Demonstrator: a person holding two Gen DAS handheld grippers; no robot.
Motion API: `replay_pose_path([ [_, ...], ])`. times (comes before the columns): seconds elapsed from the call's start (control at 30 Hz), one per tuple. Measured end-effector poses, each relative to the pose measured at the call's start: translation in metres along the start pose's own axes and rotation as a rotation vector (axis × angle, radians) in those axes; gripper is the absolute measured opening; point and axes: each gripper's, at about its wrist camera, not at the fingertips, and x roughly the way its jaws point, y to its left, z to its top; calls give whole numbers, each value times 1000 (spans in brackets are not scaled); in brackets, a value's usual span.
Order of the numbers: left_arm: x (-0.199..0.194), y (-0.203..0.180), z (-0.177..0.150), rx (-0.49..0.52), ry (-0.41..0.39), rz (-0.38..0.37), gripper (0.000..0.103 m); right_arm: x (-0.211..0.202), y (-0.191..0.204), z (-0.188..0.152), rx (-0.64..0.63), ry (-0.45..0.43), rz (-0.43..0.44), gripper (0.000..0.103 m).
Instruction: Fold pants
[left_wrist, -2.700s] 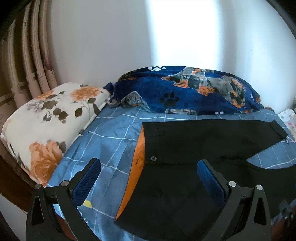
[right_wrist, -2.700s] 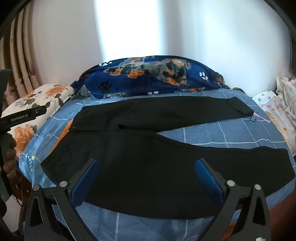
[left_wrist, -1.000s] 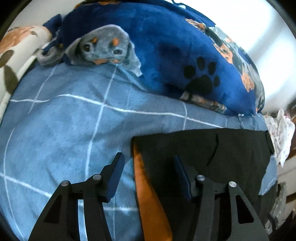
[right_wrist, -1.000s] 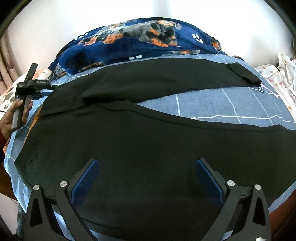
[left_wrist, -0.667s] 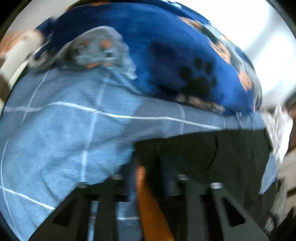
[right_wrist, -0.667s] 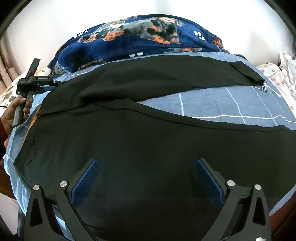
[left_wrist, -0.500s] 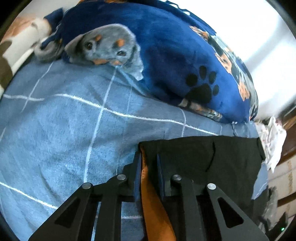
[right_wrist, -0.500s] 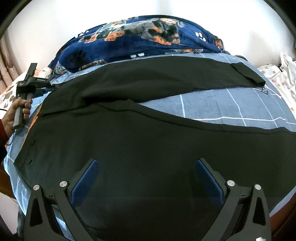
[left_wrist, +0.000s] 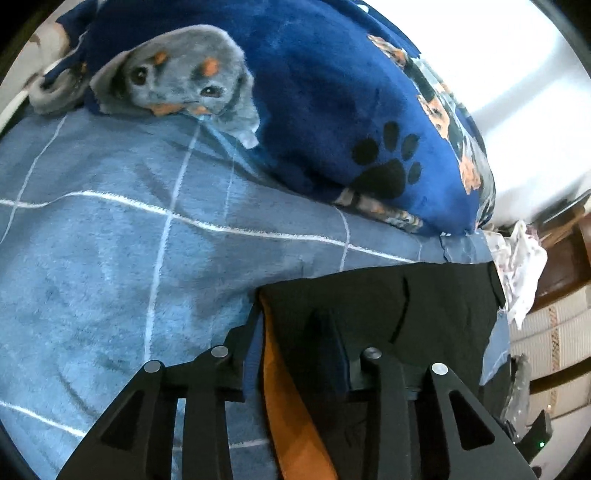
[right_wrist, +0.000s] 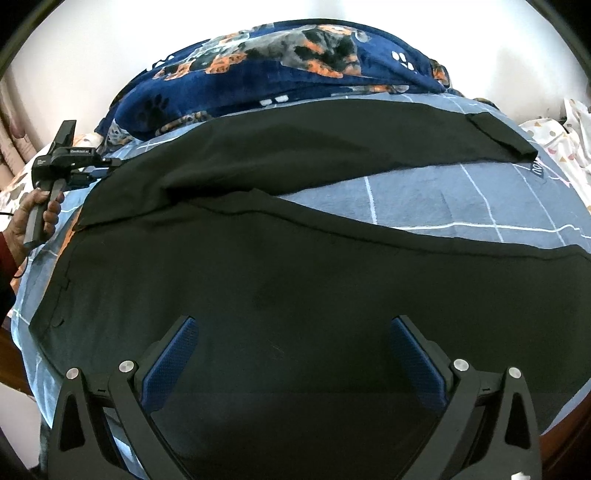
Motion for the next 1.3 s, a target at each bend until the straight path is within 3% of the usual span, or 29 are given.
replay_pose_path([
  [0.07, 1, -1, 0, 7, -21, -8, 31, 0, 2, 0, -8, -1, 1, 103],
  [0.17, 4, -3, -2, 12, -50, 28, 19, 1, 4, 2, -18, -4, 0, 103],
  [0.27, 0, -17, -10, 47, -95, 116, 10, 0, 4, 7, -25, -16, 1, 103],
  [0.37, -18, -42, -24, 87, -188, 173, 9, -7, 3, 20, -28, -44, 50, 103],
  [0.47, -44, -70, -44, 123, -286, 171, 9, -9, -7, 46, 26, -50, 181, 103],
  [0.6, -77, -114, -75, 228, -391, 175, 9, -1, -41, 95, 244, -46, 411, 100],
  [0.67, -94, -131, -97, 257, -433, 157, 9, 9, -53, 116, 320, -40, 484, 82],
  [0.73, -106, -140, -112, 263, -449, 137, 9, 24, -66, 139, 397, -20, 540, 70],
  [0.77, -111, -145, -121, 266, -455, 134, 9, 33, -71, 151, 429, -7, 573, 68],
  [0.97, -124, -163, -175, 251, -466, 106, 9, 83, -99, 202, 618, 55, 661, 69],
  [1.1, -124, -167, -199, 224, -434, 90, 9, 117, -115, 215, 739, 106, 659, 69],
  [1.3, -128, -169, -221, 202, -396, 93, 9, 142, -118, 231, 786, 138, 645, 70],
])
